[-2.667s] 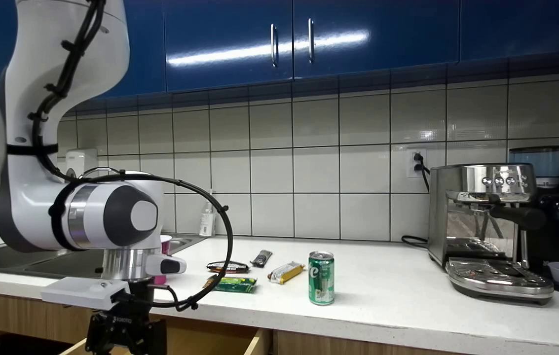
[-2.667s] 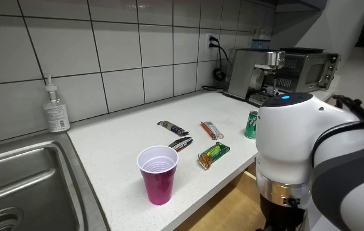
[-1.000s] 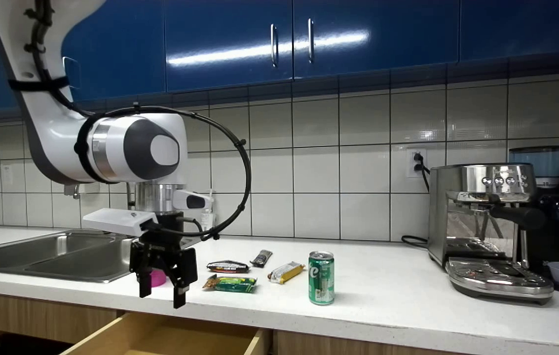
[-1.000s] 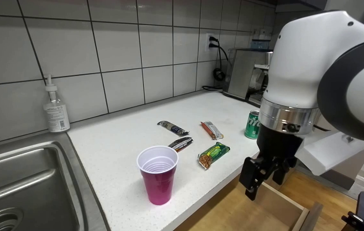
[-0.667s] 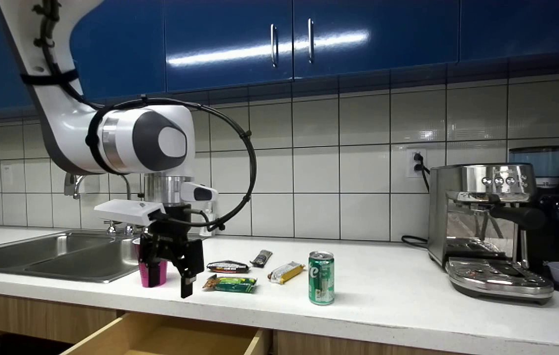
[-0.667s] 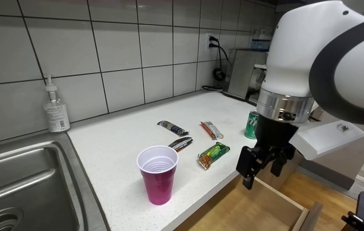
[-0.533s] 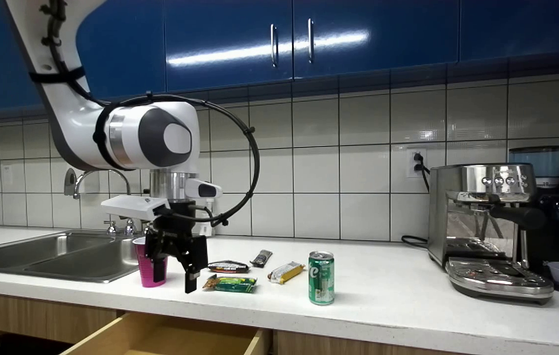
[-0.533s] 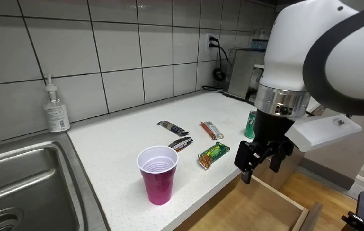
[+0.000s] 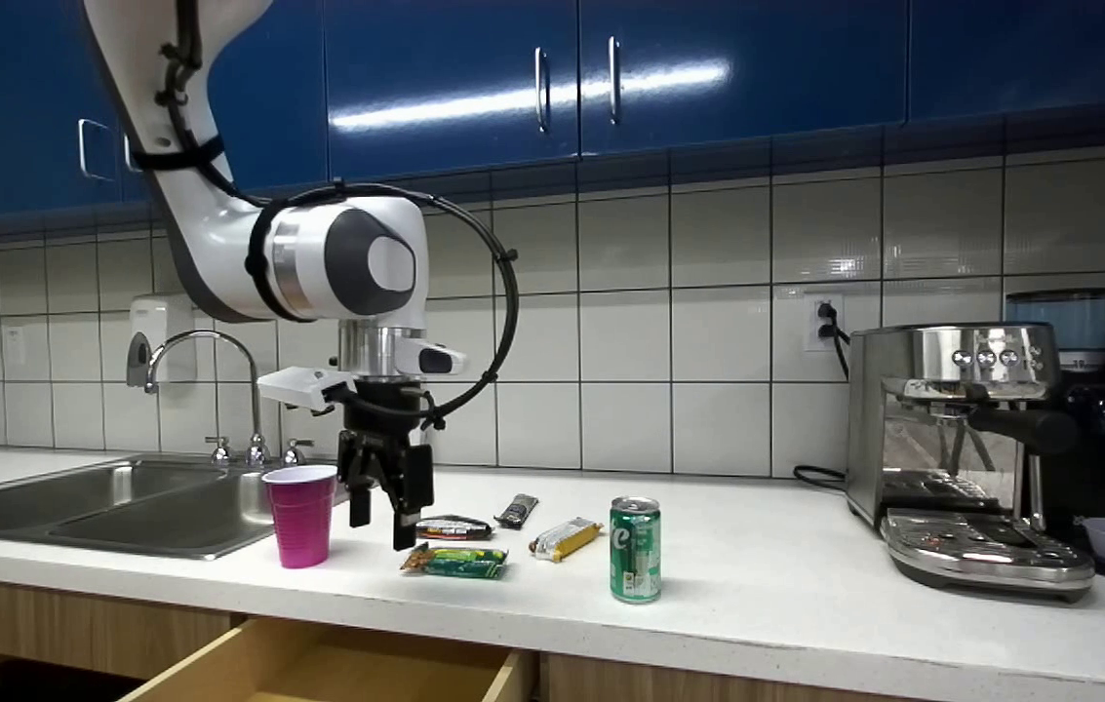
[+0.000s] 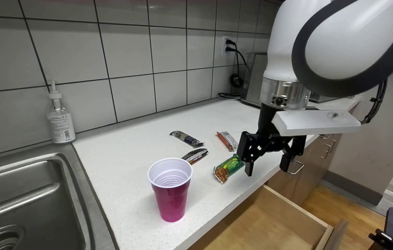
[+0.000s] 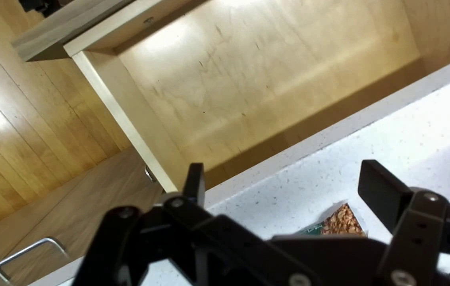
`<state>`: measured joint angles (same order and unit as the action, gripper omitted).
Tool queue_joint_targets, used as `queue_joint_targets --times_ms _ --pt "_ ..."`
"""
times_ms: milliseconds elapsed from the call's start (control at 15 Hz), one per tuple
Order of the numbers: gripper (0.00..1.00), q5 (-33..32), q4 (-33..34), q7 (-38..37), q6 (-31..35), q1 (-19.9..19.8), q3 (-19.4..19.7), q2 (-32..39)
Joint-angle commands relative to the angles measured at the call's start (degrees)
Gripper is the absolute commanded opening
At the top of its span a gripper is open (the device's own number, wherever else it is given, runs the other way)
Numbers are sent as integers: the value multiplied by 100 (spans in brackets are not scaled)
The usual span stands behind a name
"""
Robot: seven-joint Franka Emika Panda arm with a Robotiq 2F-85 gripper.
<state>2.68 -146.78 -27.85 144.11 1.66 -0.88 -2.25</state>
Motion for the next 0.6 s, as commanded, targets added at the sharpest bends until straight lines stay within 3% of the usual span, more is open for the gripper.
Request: queue_joint_targets --times_ms 0,533 --pt "100 -82 578 -867 -296 -61 -28 419" --pt "100 52 1281 -2619 -154 34 196 1159"
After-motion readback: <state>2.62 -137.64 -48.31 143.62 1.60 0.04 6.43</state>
